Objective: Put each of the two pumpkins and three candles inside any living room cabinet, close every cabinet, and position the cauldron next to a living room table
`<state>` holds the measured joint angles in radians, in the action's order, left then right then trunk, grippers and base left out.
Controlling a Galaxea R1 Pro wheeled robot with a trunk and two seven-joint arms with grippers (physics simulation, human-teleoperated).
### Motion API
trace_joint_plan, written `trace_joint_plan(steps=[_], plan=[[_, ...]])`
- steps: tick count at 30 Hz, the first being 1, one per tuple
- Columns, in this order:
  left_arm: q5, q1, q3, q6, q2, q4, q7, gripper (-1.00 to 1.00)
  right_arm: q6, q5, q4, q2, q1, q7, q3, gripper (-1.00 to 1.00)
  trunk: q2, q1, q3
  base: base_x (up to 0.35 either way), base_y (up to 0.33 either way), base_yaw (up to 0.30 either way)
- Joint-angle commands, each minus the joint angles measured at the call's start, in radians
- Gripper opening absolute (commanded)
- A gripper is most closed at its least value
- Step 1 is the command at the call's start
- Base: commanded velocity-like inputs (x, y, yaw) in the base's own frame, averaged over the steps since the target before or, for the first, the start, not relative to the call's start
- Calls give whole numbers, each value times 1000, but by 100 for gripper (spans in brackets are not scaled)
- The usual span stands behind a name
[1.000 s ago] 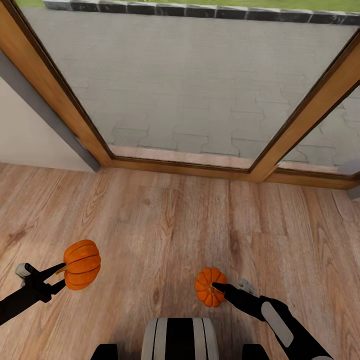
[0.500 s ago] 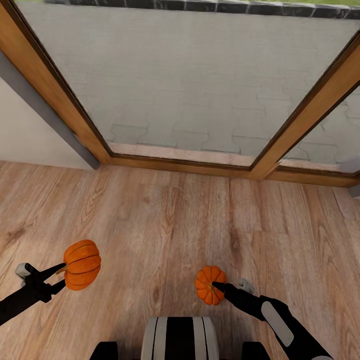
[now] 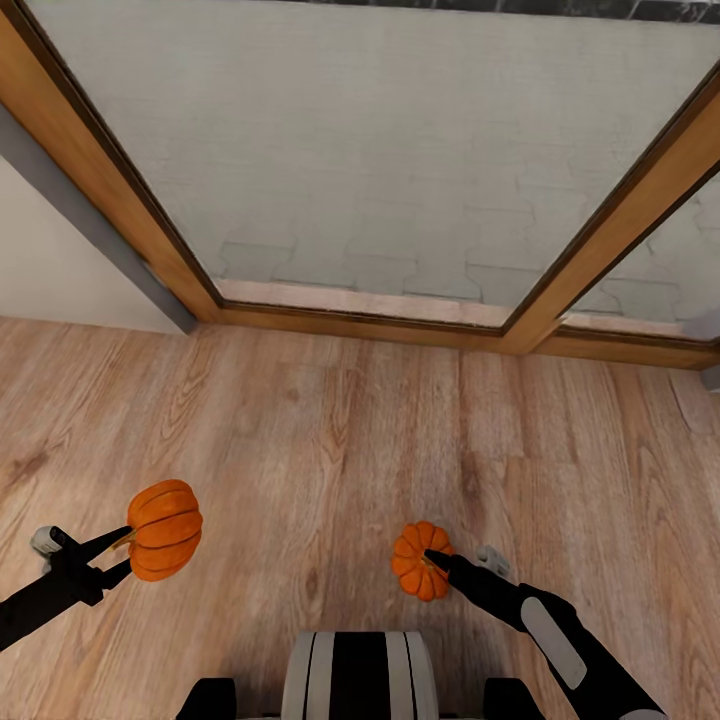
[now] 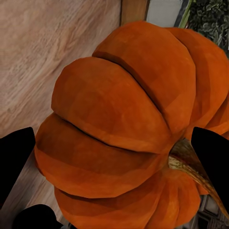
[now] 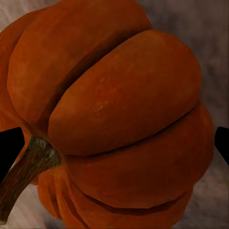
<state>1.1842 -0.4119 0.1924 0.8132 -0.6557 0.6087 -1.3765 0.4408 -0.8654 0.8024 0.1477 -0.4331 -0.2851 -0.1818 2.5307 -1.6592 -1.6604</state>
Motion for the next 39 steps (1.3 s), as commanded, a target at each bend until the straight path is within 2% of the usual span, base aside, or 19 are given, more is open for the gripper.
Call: trace_joint_plan(steps=[1,11,12,39], plan=[[8,-2,7,11,-1,-1,-4,-100,-2,14,-38,0,1,3,-1,100,0,0,-1,0,0,0],[7,-2,7,11,-1,-1,-4,-100,-4,14,-38,0,1,1,-2,100,0,0,-1,0,0,0],[7,-2,7,11,-1,-1,-4,-100,-4,14,-38,0,1,1,-2,-100,0,0,-1,0,0,0],[8,-2,8,11,-1,-1,-4,-100,-2,12,-39,1,1,0,-2,-100,0,0,-1,0,0,0]])
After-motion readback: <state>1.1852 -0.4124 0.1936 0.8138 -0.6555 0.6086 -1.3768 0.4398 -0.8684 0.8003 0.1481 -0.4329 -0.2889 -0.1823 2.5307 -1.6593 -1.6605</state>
